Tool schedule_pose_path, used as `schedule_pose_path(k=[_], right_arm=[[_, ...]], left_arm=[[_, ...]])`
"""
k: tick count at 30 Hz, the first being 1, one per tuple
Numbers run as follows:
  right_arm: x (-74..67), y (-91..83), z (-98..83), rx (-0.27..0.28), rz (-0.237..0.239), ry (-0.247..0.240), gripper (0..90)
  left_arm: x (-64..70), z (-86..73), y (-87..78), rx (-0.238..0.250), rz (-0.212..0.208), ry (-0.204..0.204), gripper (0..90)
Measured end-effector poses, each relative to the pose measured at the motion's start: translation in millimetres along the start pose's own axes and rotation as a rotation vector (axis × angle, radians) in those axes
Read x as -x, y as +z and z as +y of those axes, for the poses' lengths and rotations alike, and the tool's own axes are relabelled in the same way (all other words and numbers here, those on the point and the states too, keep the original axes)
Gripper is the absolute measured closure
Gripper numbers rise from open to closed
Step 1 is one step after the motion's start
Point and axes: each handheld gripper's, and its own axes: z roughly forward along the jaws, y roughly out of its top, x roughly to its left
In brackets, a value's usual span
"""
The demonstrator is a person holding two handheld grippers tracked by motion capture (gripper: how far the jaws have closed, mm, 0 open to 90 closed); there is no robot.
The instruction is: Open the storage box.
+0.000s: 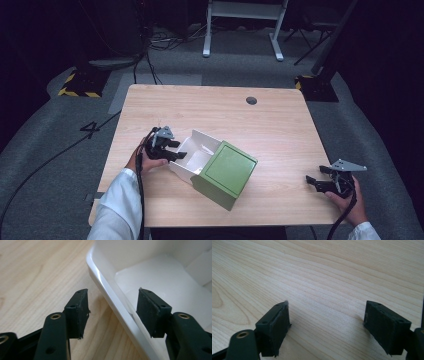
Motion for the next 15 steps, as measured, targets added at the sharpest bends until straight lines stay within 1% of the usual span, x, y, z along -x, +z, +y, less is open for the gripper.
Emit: schedule_pose_path(k=[1, 2, 3, 4, 6, 7, 9, 10, 12, 14, 15], right_arm=[[0.0, 0.0, 0.0, 0.000, 0.000, 0.000, 20.9], [0.0, 0.0, 0.0, 0.000, 0.000, 0.000, 20.9], [0.0, 0.0, 0.0, 0.000, 0.000, 0.000, 20.9], [0.0, 0.0, 0.0, 0.000, 0.000, 0.000, 20.9], [0.0, 0.0, 0.0, 0.000, 0.000, 0.000, 20.9], [0.0, 0.0, 0.0, 0.000, 0.000, 0.000, 20.9], [0.0, 0.0, 0.0, 0.000, 0.000, 0.000, 20.9], [0.0, 0.0, 0.0, 0.000, 0.000, 0.000, 20.9], [0.0, 0.0, 0.0, 0.000, 0.000, 0.000, 20.9], [0.0, 0.0, 0.0, 0.000, 0.000, 0.000, 20.9], [0.0, 0.0, 0.0, 0.000, 0.000, 0.000, 20.9]], left_arm=[[-0.2, 0.6, -3.0, 0.026, 0.000, -0.013, 43.0], [-1.0, 2.1, -9.0, 0.048, 0.014, -0.017, 43.0], [-1.0, 2.1, -9.0, 0.048, 0.014, -0.017, 42.9], [-1.2, 2.4, -11.9, 0.053, 0.031, -0.008, 42.9], [-0.9, 2.2, -15.3, 0.057, 0.045, -0.001, 42.3], [-0.5, 1.9, -18.3, 0.066, 0.060, -0.002, 41.6], [0.2, 1.8, -20.1, 0.071, 0.064, -0.010, 41.2], [0.3, 2.3, -24.3, 0.073, 0.079, -0.004, 40.6], [0.0, 2.7, -26.8, 0.075, 0.083, 0.000, 39.5], [-0.2, 2.9, -32.4, 0.093, 0.111, -0.001, 38.6], [-0.1, 2.8, -33.9, 0.099, 0.120, -0.004, 36.4]])
